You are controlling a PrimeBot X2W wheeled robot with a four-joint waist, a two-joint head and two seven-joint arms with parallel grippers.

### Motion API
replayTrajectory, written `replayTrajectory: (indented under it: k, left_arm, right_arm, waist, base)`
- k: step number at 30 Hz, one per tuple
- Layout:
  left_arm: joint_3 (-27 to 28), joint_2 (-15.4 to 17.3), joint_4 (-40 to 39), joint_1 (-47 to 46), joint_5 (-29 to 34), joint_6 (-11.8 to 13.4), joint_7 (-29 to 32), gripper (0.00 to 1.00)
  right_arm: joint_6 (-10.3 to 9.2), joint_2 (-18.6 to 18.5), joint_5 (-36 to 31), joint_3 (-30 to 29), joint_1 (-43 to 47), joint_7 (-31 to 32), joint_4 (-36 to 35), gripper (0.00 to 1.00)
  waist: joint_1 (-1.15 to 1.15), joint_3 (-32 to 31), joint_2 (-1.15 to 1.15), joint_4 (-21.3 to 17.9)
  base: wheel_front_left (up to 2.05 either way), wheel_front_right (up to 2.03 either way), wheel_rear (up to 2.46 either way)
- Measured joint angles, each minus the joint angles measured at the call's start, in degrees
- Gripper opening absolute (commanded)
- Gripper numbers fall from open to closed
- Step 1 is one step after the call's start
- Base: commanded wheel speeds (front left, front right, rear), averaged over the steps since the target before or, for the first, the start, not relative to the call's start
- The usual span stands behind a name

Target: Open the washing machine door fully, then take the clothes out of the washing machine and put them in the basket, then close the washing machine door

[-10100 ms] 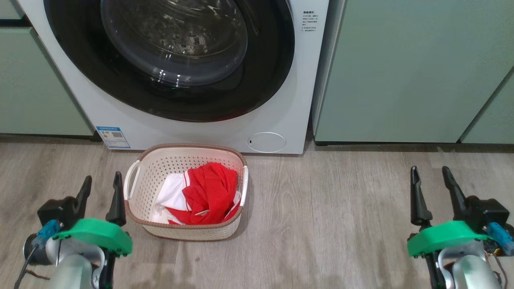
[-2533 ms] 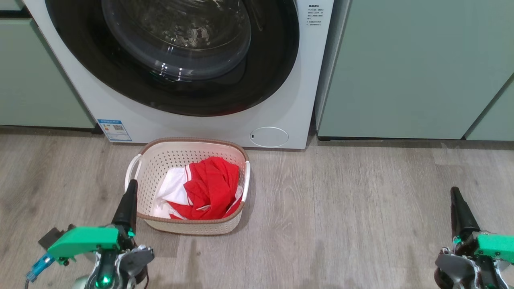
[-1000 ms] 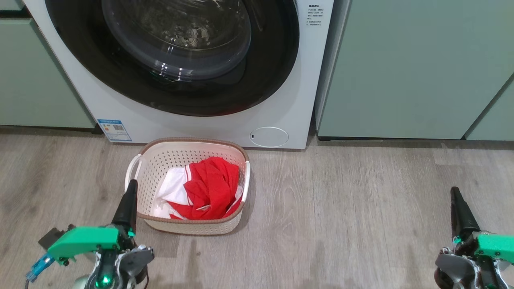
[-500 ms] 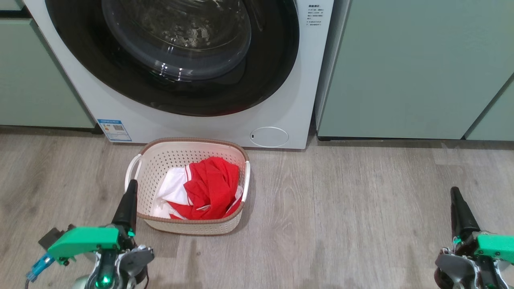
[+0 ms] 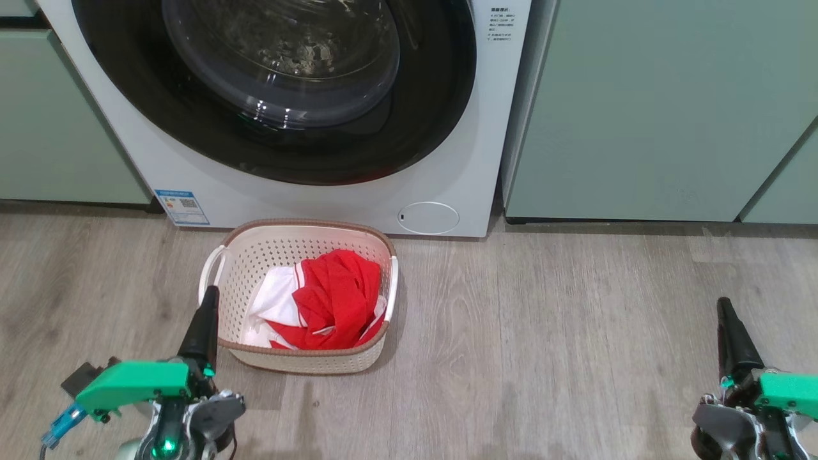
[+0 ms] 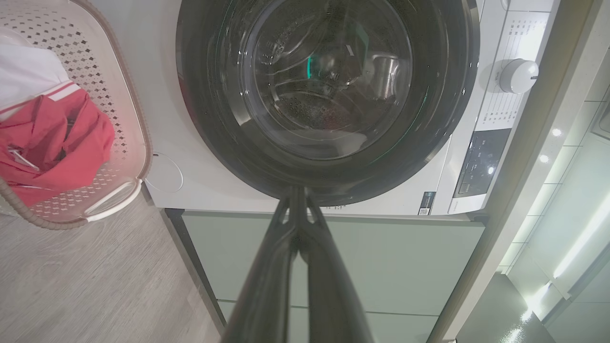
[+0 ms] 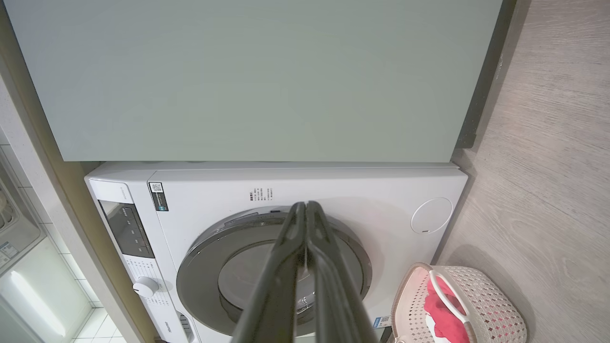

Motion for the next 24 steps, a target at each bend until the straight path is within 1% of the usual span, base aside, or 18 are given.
replayTrajectory:
  k: [24]
  left_arm:
    - [0.0,0.0,0.0,0.0,0.0,0.0,0.0,0.0]
  right_arm:
    - [0.0,0.0,0.0,0.0,0.0,0.0,0.0,0.0]
  waist:
    - [0.0,0.0,0.0,0.0]
  base:
    - [0.0,0.0,0.0]
